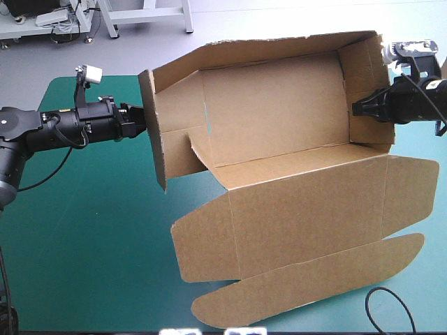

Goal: Fold the box

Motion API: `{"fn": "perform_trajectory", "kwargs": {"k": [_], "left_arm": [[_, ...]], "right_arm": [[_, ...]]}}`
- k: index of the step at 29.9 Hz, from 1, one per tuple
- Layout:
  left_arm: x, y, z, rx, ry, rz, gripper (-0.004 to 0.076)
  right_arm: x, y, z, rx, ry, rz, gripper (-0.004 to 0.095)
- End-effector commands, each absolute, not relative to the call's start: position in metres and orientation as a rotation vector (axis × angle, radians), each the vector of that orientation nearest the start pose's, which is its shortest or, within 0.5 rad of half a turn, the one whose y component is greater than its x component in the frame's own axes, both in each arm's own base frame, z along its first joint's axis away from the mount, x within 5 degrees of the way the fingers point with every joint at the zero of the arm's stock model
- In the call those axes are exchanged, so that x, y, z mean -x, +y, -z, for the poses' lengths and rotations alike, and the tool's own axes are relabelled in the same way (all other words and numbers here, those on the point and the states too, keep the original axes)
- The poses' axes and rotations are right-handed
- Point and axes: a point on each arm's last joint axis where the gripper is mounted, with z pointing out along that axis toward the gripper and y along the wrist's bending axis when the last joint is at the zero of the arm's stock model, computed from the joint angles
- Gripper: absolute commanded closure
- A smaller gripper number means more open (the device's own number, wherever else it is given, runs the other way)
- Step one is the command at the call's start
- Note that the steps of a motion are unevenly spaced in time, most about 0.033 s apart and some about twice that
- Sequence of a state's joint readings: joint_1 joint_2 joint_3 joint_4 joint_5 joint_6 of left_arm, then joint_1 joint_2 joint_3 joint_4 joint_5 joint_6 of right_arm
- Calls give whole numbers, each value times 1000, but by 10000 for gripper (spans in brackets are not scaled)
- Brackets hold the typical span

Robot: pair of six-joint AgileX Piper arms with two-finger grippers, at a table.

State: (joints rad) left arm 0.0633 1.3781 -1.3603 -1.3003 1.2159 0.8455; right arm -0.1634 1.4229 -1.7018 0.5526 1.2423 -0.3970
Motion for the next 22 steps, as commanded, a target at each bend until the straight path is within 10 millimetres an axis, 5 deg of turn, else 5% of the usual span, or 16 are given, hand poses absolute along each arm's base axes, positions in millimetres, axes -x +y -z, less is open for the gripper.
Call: {"fn": "perform_trajectory", "kwargs": {"k": [1,11,22], "left_arm": [[-243,-81,-453,-657,1785,1275,719],[-237,-96,-460,-671,1724,1393,652],[-236,-96,-468,-632,1650,1475,297]], "right_arm": [[-274,4,-480,239,2166,-466,926],[-278,20,-482,259,2136,-417,924],[-282,35,-485,264,2088,-390,924]]}}
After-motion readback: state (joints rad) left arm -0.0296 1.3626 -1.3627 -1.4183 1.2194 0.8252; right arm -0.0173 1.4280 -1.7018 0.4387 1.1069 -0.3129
